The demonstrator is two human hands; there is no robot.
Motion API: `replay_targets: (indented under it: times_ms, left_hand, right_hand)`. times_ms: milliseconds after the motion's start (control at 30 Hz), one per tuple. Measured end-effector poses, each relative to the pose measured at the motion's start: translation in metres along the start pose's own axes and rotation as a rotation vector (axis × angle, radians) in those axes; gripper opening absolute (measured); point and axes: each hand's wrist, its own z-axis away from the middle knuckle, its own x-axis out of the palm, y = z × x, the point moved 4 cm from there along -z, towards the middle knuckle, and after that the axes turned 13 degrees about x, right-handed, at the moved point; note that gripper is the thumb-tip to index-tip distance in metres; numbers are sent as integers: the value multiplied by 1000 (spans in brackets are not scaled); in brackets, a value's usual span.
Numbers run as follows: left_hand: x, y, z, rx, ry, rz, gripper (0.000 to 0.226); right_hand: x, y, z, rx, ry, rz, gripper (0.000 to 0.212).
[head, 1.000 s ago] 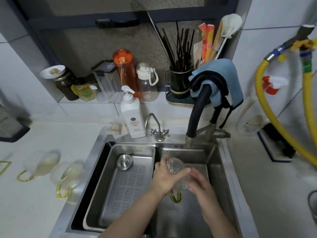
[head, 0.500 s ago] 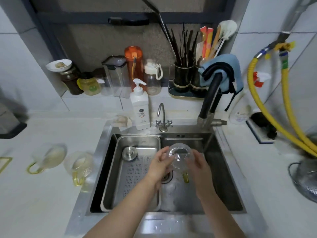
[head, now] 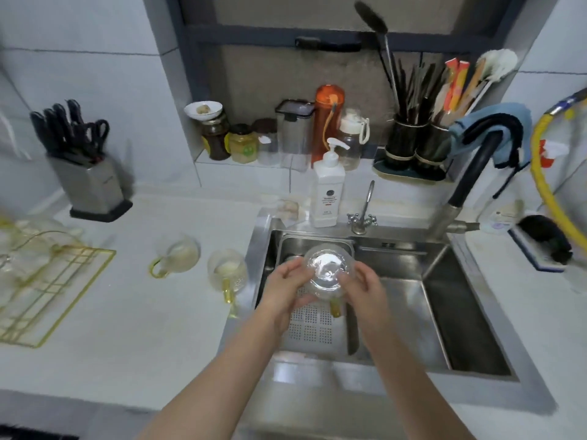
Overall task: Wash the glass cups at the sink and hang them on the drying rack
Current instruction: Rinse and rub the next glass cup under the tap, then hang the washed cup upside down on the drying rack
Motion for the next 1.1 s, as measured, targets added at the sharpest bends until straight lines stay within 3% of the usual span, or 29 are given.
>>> replay_targets:
  times_ms: [100,333,633,900,1000,1100]
  left_hand:
    - [-41,23,13,60,89,-17,24]
    - [-131,54,47,142,388,11,41]
    - [-193,72,94,268,719,126,43]
    - [-244,95,121,348,884,183,46]
    - [-276,102,125,340,927,184,45]
    - [-314,109,124,323,943,178,48]
  right_hand:
    - [44,1,3,15,-108,22,28]
    - [142,-1,11,22,-421,95,21]
    - [239,3,20,66,-734,199,23]
    - [311,6,50,89,-857,235,25]
    - [341,11,60,64,-850,269,11]
    - [374,19,66,76,-812,266,11]
